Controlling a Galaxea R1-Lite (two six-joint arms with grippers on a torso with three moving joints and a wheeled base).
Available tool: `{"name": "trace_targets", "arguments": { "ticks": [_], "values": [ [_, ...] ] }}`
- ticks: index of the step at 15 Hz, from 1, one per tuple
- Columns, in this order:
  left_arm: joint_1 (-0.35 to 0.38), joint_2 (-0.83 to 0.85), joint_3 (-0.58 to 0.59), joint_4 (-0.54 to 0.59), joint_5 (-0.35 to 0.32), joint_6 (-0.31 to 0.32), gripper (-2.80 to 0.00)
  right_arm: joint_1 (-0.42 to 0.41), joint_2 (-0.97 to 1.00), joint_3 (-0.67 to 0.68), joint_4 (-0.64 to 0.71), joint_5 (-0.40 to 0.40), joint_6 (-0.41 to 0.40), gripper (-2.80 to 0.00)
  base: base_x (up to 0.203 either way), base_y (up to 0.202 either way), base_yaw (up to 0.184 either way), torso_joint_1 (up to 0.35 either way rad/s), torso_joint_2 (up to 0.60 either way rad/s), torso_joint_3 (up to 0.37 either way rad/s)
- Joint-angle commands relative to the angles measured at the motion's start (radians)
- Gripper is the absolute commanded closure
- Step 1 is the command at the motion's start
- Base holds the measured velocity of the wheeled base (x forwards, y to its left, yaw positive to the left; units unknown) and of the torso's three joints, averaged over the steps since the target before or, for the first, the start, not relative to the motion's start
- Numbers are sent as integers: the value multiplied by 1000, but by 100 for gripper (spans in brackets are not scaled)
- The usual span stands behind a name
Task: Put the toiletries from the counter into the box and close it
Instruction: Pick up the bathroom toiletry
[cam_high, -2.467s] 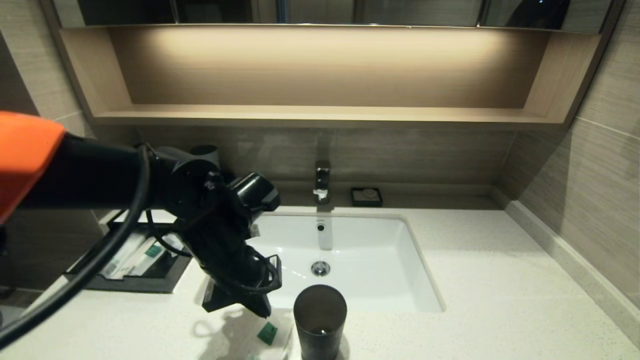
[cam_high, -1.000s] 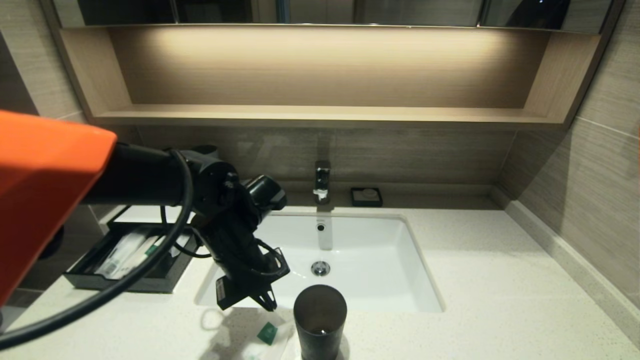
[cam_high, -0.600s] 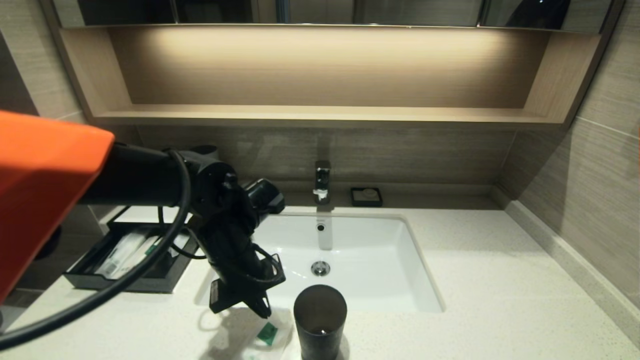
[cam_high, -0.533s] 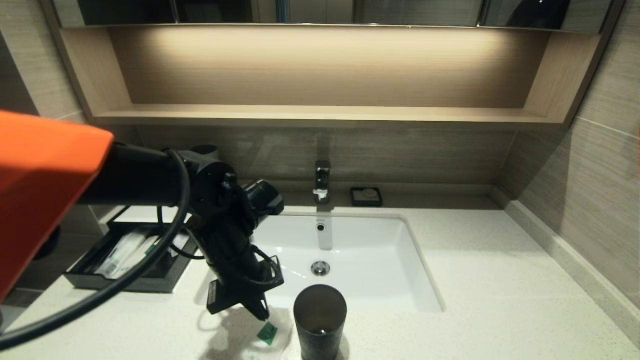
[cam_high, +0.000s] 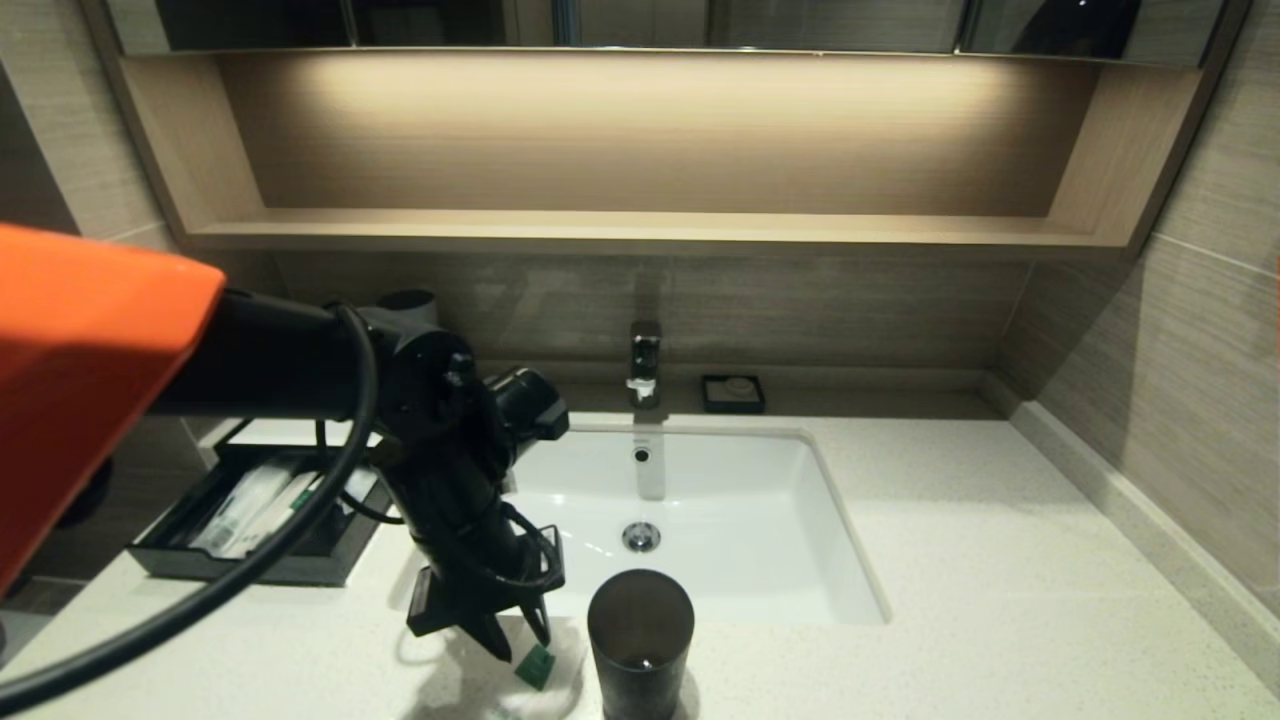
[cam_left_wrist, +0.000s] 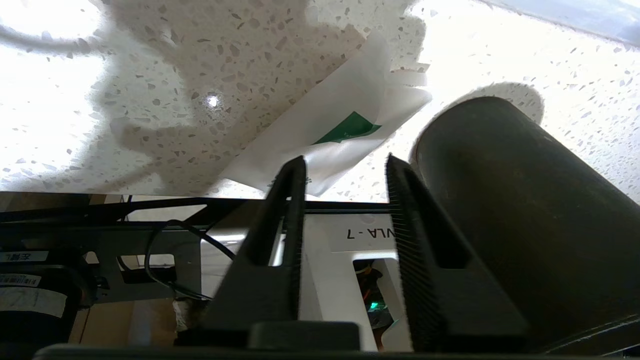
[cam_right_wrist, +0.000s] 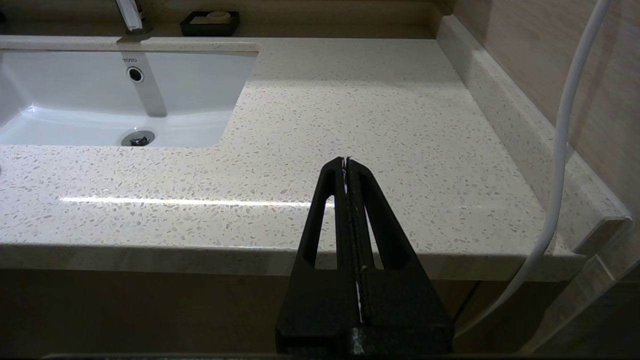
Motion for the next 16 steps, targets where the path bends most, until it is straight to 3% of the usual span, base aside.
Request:
{"name": "trace_targets", "arguments": {
  "ticks": [1, 5, 10, 16],
  "values": [
    [-2, 6, -1, 5, -4, -5, -280, 0, 0, 2, 0, 0, -1, 0, 0, 0, 0, 0, 0, 0],
    [-7, 25, -7, 8, -5, 3, -280, 0, 0, 2, 0, 0, -1, 0, 0, 0, 0, 0, 0, 0],
    [-7, 56, -67, 115, -3, 99, -280, 0, 0, 2, 0, 0, -1, 0, 0, 0, 0, 0, 0, 0],
    [-5, 126, -82, 148, 1, 161, -280, 0, 0, 2, 0, 0, -1, 0, 0, 0, 0, 0, 0, 0]
  ]
}}
